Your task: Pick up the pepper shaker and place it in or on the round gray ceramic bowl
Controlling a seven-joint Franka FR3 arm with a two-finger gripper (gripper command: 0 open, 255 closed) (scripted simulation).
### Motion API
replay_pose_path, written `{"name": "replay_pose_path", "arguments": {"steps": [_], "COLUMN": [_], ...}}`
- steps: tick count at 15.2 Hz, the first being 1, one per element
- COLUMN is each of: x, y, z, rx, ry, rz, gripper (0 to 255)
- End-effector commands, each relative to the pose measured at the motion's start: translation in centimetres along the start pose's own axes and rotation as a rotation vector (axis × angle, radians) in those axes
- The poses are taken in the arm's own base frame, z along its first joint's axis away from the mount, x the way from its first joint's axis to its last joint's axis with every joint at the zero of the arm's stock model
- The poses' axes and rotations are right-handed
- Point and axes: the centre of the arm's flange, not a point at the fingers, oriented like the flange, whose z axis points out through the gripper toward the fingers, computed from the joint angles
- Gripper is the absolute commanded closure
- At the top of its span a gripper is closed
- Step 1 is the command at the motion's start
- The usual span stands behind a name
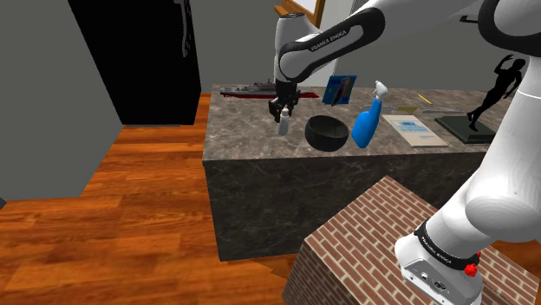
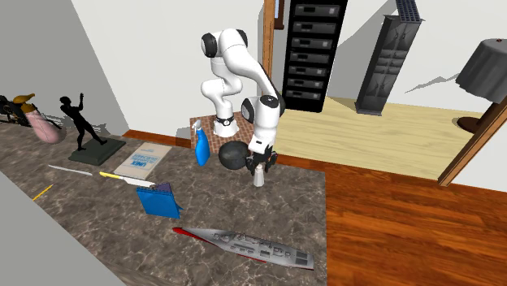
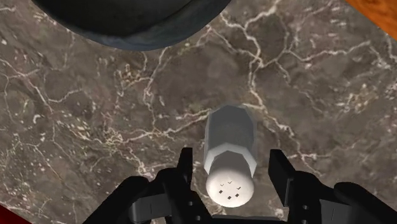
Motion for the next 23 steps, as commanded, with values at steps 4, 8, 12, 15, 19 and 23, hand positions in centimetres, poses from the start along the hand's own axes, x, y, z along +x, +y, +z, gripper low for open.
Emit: {"name": "replay_pose_path", "arguments": {"steps": [4, 8, 12, 15, 19, 23], "x": [0.0, 0.0, 0.0, 0.1, 0.1, 0.1], "y": [0.0, 0.0, 0.2, 0.3, 0.5, 0.7], "z": [0.0, 0.0, -1.6, -3.1, -5.2, -7.3], "rx": [0.000, 0.000, 0.000, 0.000, 0.000, 0.000], "ry": [0.000, 0.000, 0.000, 0.000, 0.000, 0.000], "rz": [0.000, 0.000, 0.000, 0.000, 0.000, 0.000], "gripper": [255, 255, 255, 255, 255, 255]}}
